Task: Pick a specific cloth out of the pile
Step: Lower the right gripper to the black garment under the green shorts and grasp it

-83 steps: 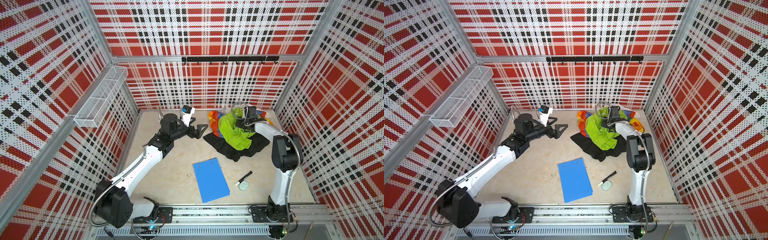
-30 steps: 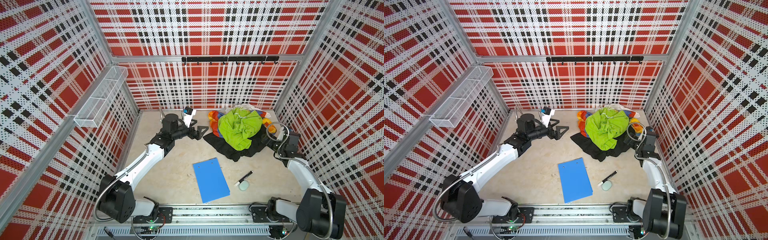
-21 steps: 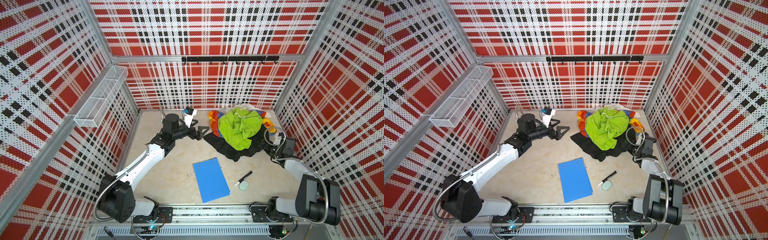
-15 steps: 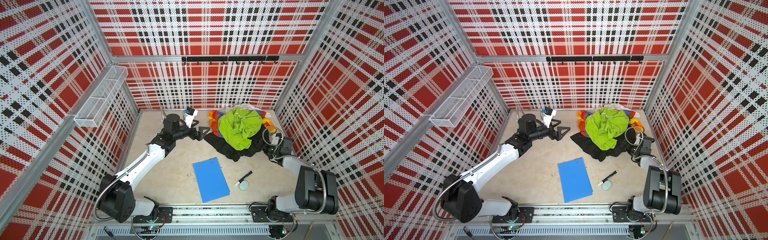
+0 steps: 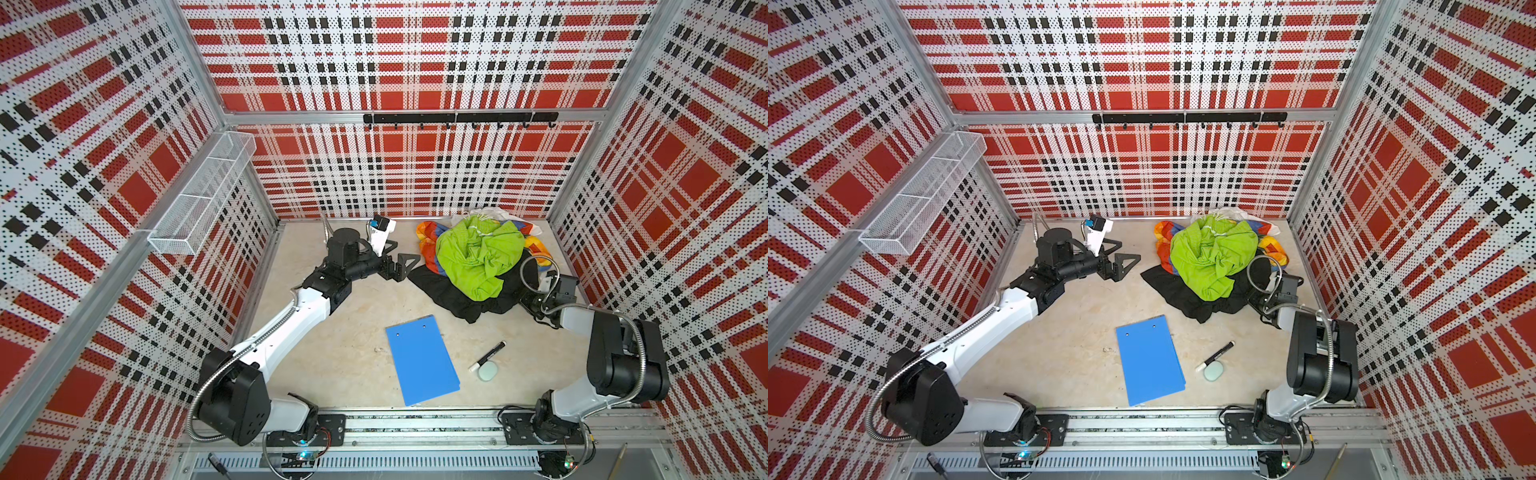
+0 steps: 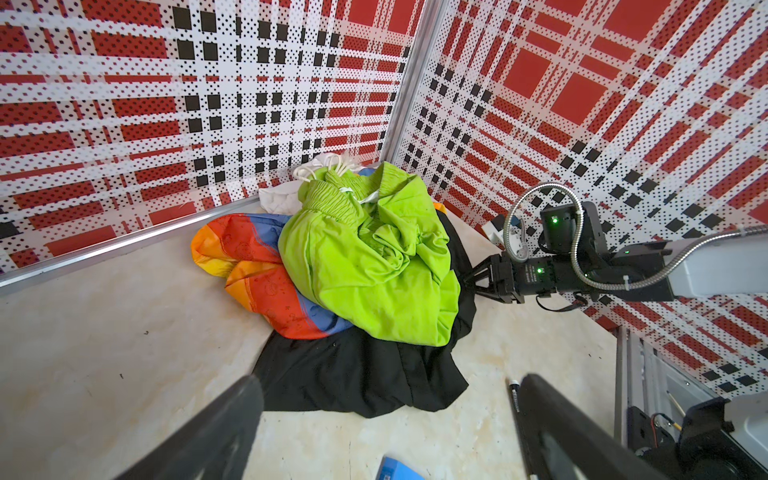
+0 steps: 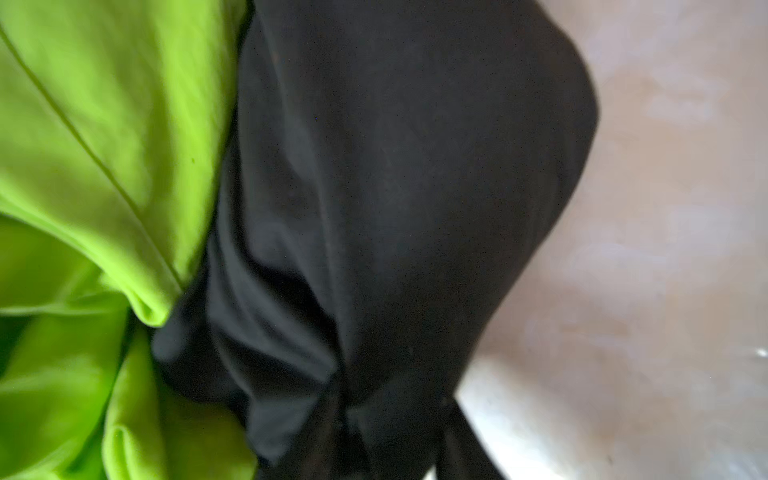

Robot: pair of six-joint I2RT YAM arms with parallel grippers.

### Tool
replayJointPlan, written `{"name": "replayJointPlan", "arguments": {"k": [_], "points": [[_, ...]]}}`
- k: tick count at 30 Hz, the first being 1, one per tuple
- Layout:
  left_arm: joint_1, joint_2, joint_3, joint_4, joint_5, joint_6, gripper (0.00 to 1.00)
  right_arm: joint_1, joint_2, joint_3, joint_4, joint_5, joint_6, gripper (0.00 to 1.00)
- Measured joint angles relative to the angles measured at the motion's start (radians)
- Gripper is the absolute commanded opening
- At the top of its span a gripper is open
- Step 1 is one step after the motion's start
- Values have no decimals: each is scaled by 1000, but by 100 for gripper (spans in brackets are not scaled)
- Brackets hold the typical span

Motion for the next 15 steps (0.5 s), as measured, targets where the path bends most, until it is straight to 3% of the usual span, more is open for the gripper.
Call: {"name": "replayJointPlan", "arguments": {"k": [6,15], "points": [[-1,0,0,-1,-4,0,99,8,-114,24,-73,50,-21,7],[-1,0,0,-8,-6,0,99,33,-232,148,-186,90,-26,6]]}}
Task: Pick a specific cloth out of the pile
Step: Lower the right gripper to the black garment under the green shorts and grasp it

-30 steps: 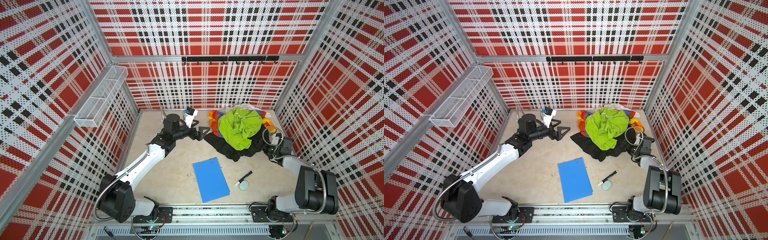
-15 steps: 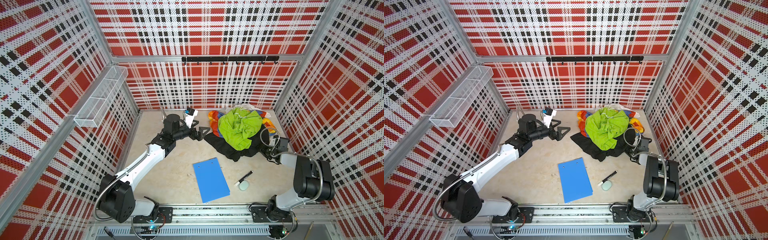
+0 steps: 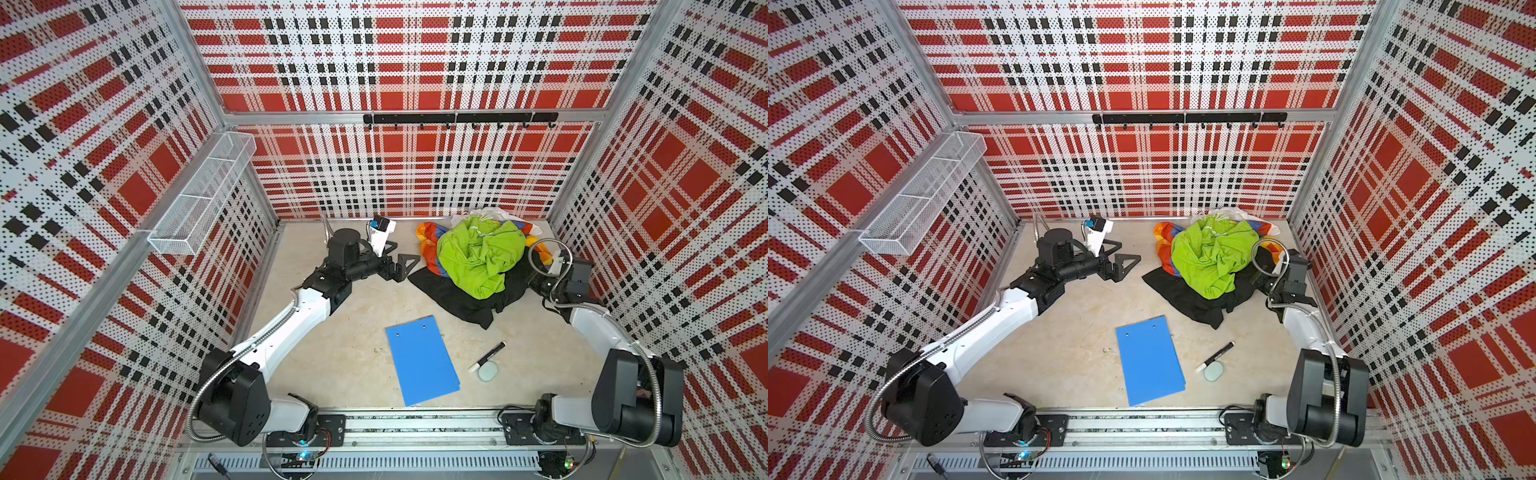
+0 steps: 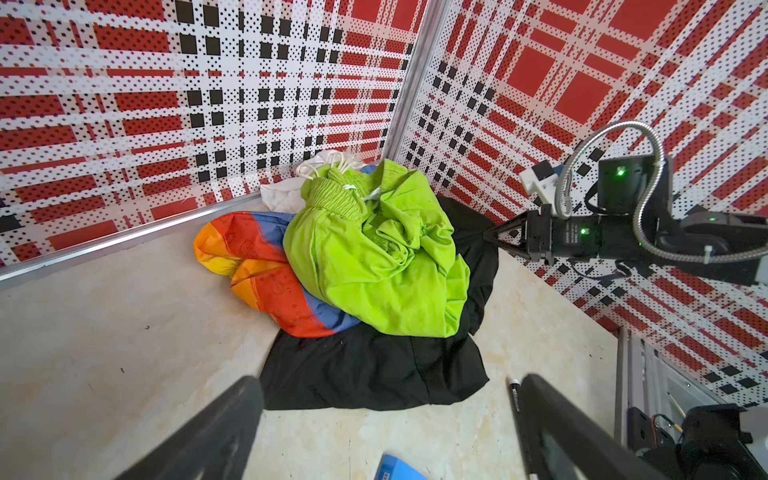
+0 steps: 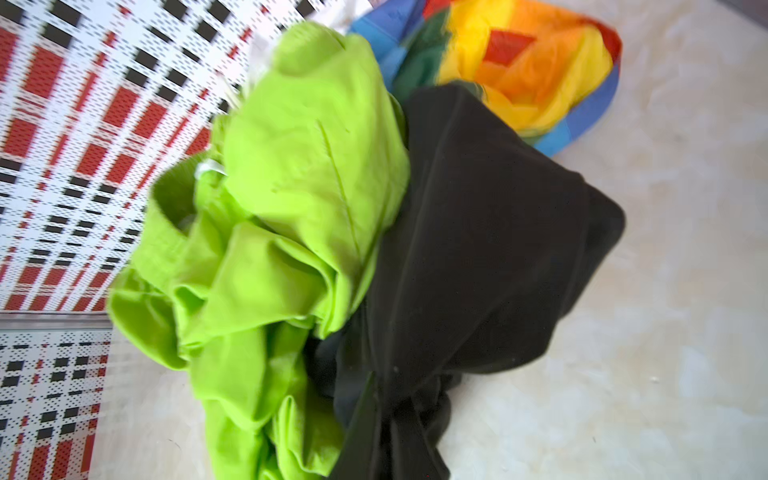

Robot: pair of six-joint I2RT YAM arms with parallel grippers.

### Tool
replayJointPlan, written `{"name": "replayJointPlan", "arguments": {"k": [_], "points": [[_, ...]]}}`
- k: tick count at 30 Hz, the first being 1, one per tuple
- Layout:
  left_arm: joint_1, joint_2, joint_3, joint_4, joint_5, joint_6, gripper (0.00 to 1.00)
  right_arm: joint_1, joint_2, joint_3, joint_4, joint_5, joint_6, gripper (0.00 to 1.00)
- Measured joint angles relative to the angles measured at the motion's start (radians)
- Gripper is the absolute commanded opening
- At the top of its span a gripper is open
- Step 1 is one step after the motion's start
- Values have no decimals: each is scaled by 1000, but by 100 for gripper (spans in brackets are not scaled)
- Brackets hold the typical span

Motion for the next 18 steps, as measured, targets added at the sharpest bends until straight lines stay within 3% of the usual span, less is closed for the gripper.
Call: {"name": "replayJointPlan", "arguments": {"k": [18], "points": [[0,0,2,-7,-1,0,99,47,6,336,-151,3,21,5]]}}
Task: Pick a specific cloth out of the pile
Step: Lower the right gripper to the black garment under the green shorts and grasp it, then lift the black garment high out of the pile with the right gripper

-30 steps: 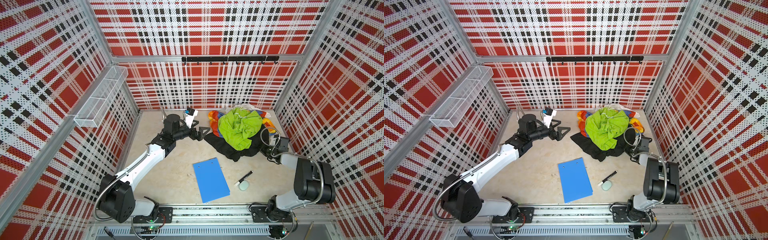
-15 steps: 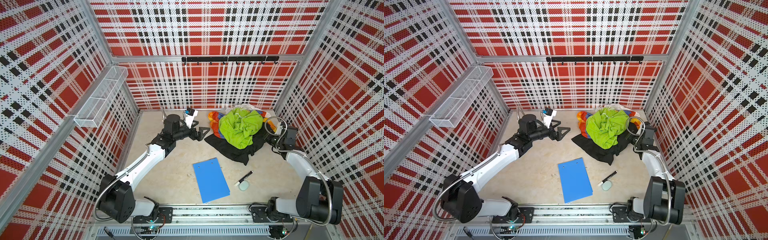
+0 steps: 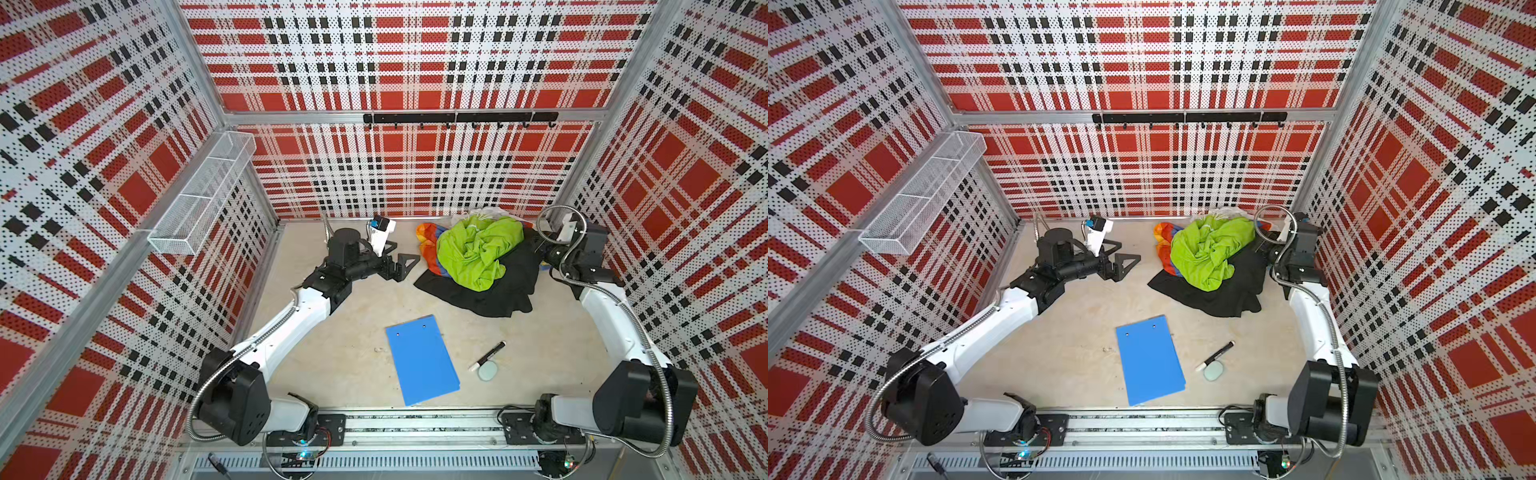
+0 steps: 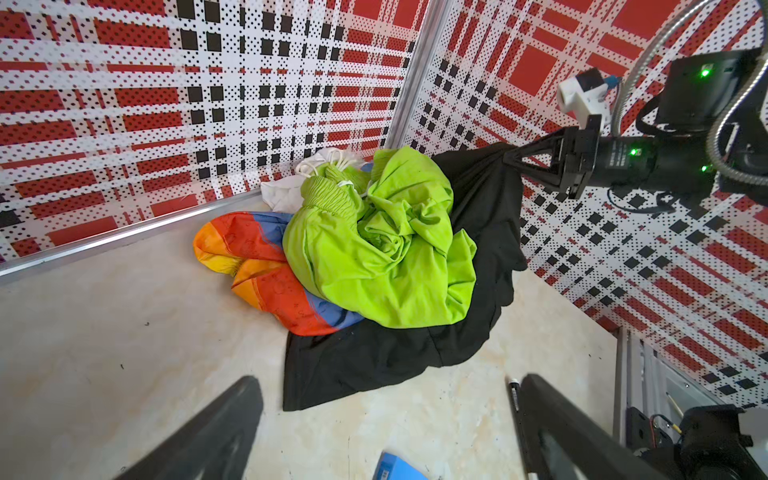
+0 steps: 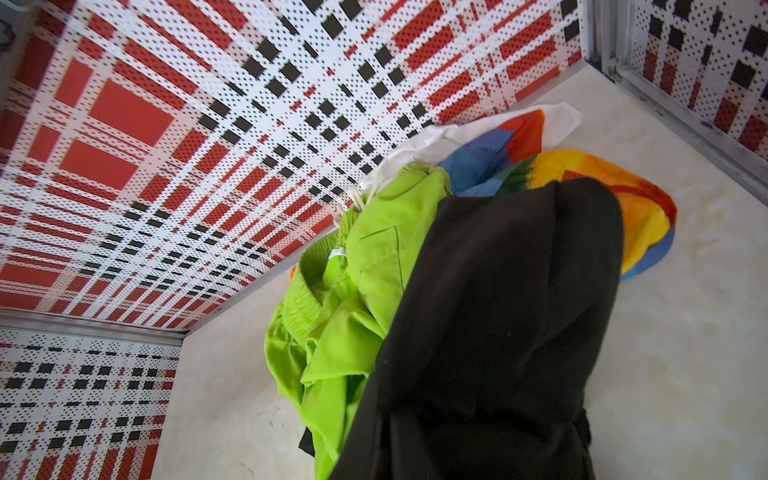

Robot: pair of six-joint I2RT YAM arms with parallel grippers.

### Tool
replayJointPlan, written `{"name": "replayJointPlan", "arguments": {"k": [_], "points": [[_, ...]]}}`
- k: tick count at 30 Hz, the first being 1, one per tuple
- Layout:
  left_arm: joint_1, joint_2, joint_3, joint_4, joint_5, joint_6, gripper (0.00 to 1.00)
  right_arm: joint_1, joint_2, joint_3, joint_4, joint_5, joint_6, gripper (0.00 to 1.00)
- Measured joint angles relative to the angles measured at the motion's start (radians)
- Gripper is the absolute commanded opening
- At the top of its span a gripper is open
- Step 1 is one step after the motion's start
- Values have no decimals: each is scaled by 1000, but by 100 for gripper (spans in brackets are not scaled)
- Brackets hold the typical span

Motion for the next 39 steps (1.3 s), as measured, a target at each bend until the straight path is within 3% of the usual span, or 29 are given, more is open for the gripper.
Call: {"name": "replayJointPlan", "arguments": {"k": [15,32,39], "points": [[0,0,5,-3,2,-5,99,43,48,269,-95,-12,33,5],[-1,0,5,-4,2,-10,99,48,140,558,-39,-66,147,5],[-1,0,5,-4,2,-15,99,55,153,594,-26,-46,159,5]]}}
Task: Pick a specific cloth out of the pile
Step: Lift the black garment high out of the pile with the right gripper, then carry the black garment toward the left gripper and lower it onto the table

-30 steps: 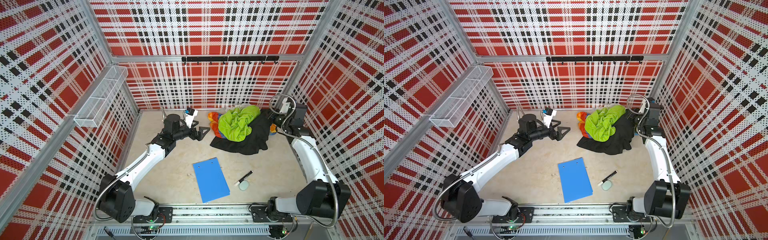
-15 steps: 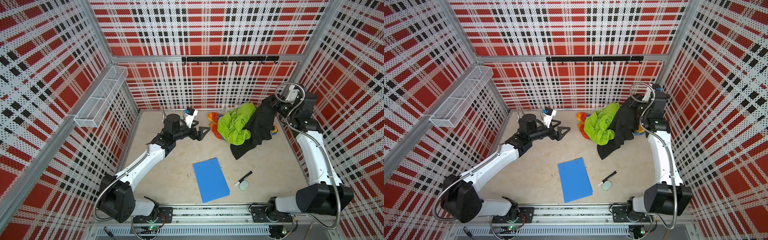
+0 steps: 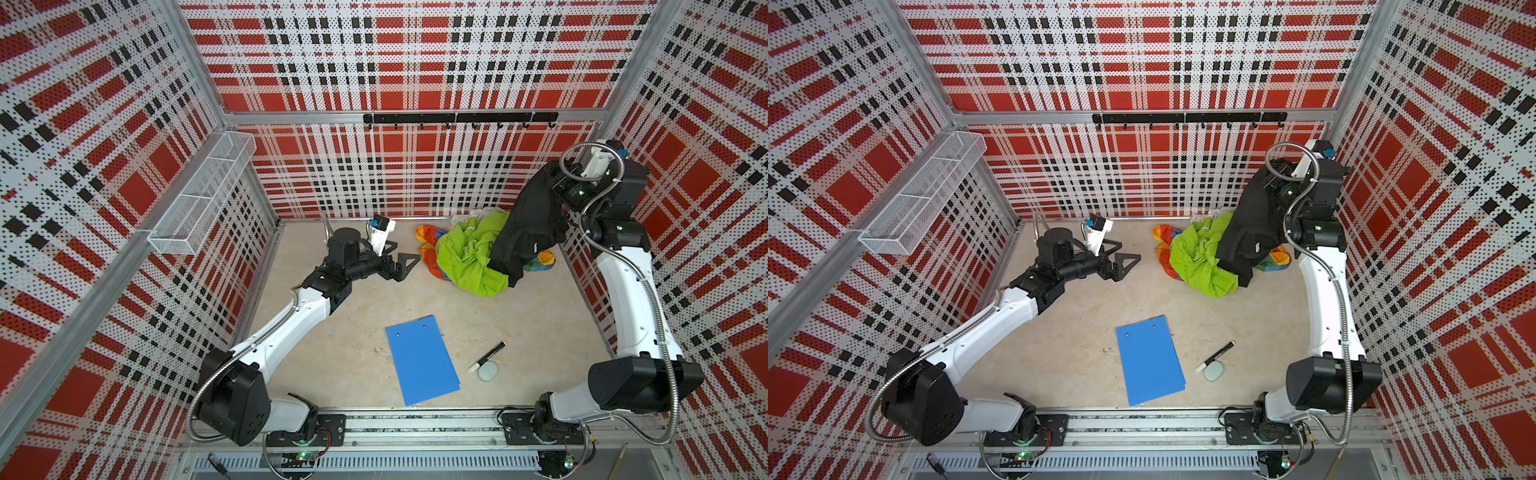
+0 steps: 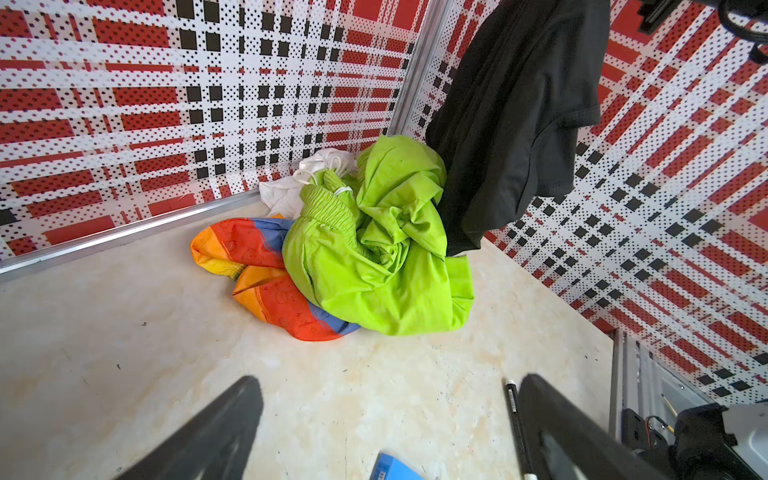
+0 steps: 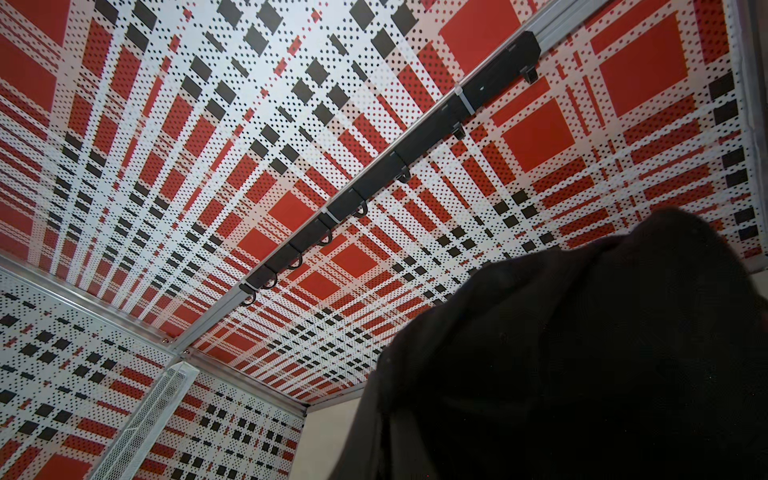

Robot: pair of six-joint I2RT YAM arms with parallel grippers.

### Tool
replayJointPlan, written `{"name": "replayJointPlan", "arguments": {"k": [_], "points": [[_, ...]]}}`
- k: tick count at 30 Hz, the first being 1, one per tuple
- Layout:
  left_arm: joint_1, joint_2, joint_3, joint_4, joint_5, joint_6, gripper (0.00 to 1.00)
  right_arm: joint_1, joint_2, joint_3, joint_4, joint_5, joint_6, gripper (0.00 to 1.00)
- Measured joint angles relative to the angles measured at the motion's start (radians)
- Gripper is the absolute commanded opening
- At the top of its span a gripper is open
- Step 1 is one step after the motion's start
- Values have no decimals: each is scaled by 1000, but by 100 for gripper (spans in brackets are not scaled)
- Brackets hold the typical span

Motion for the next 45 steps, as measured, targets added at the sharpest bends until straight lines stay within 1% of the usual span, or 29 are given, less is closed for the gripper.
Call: {"name": "replayJointPlan", "arguments": {"k": [4,9,15,21,24,27,30,35,40,45], "points": [[0,0,0,0,0,-5,99,2,-3,4,24,21,8,5],[0,0,0,0,0,-8,99,12,-46,-2,111,33,12,4],[5,0,0,0,0,-9,99,67,-87,55,214,40,-1,4],[35,0,1,0,21,-13,99,182,-81,163,283,42,-37,4],[72,-3,6,-3,51,-15,99,259,-53,229,300,40,-62,4],[134,-23,13,-3,87,-19,99,353,-19,270,312,43,-95,5],[189,-70,14,-6,104,-26,99,444,23,279,323,53,-122,5],[261,-210,11,-66,104,-31,99,577,126,279,328,90,-155,5],[362,-412,-82,-130,104,-45,99,699,237,276,325,132,-185,5],[394,-546,-149,-275,103,-12,99,779,330,259,330,159,-192,4]]}}
